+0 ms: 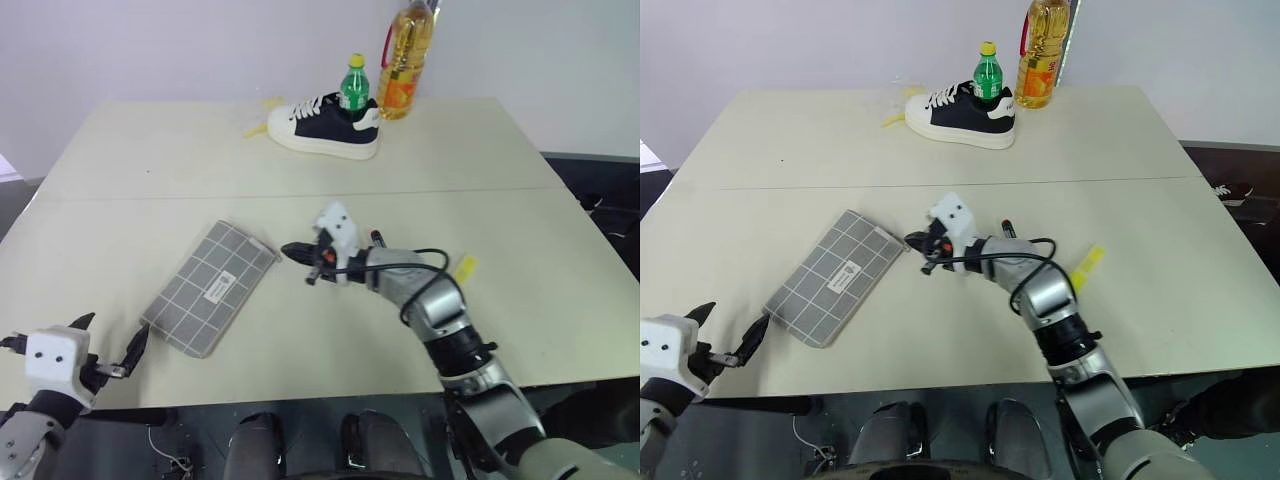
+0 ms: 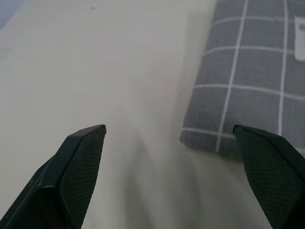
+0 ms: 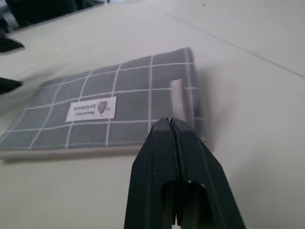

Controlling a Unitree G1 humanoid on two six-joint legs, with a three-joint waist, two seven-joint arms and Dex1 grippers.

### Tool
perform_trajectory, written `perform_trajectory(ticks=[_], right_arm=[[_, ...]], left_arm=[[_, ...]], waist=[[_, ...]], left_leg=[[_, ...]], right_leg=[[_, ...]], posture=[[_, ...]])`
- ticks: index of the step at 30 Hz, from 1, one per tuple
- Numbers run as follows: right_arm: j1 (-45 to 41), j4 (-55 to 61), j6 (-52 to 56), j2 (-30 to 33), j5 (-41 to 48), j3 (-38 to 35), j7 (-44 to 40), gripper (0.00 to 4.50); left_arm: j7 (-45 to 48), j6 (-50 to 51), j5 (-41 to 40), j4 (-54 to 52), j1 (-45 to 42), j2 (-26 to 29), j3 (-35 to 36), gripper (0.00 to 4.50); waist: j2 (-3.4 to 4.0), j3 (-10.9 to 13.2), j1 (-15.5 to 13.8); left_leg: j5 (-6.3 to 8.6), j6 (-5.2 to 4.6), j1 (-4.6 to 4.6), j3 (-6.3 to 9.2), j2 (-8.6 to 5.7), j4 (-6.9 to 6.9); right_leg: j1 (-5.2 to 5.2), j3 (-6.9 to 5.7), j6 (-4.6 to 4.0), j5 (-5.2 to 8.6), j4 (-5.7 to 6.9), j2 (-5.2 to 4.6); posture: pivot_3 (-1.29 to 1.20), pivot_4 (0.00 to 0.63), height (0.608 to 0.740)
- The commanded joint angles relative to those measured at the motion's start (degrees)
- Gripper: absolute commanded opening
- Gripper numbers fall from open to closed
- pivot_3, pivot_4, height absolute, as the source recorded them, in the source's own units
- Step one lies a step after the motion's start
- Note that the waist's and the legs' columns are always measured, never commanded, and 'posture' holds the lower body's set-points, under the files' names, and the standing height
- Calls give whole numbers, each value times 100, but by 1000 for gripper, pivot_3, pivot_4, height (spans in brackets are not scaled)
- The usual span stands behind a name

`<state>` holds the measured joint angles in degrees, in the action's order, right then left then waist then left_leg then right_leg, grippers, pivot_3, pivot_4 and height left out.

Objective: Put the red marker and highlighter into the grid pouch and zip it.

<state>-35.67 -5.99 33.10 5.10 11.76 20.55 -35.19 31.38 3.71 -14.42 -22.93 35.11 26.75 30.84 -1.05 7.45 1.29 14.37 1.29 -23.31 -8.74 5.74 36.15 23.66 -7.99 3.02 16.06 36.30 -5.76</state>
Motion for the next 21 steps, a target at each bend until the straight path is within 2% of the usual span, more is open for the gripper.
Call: perform_trajectory(ticks=[1, 3, 8, 15, 21], right_arm=[[-373, -588, -225, -490, -554, 469, 416, 50], [-540, -1158, -246, -749, -827, 538, 731, 50], [-630, -1837, 58, -1003, -997, 476, 885, 50], [-556, -1788, 283, -1096, -960, 353, 781, 50], [-492, -1694, 288, -1160, -983, 375, 770, 50]], left_arm=[[262, -591, 495, -228, 303, 190, -162, 4500], [266, -745, 650, -310, 364, 203, -257, 4500], [290, -1012, 1146, -345, 397, 339, -520, 4500], [434, -1492, 1898, -83, 205, 850, -987, 4500], [328, -2091, 2648, 550, -371, 1383, -1407, 4500]], waist=[[1, 1, 5], [1, 1, -14], [0, -1, -37], [2, -6, -22], [30, -23, -39]], left_leg=[[0, 0, -1, -2, 2, -1], [0, 1, -1, -2, 5, 1], [0, 1, -7, -4, -3, 6], [0, 1, -3, -4, 3, 1], [0, 1, -1, -6, 1, 2]], right_leg=[[2, 0, 0, 0, 1, 2], [3, 0, -1, 0, 3, 2], [3, 0, -4, 2, 2, -12], [4, 0, -2, 1, 5, -10], [2, 0, -2, 0, 6, -9]], posture=[[0, 150, 705], [0, 150, 705], [0, 150, 705], [0, 150, 705], [0, 150, 705]])
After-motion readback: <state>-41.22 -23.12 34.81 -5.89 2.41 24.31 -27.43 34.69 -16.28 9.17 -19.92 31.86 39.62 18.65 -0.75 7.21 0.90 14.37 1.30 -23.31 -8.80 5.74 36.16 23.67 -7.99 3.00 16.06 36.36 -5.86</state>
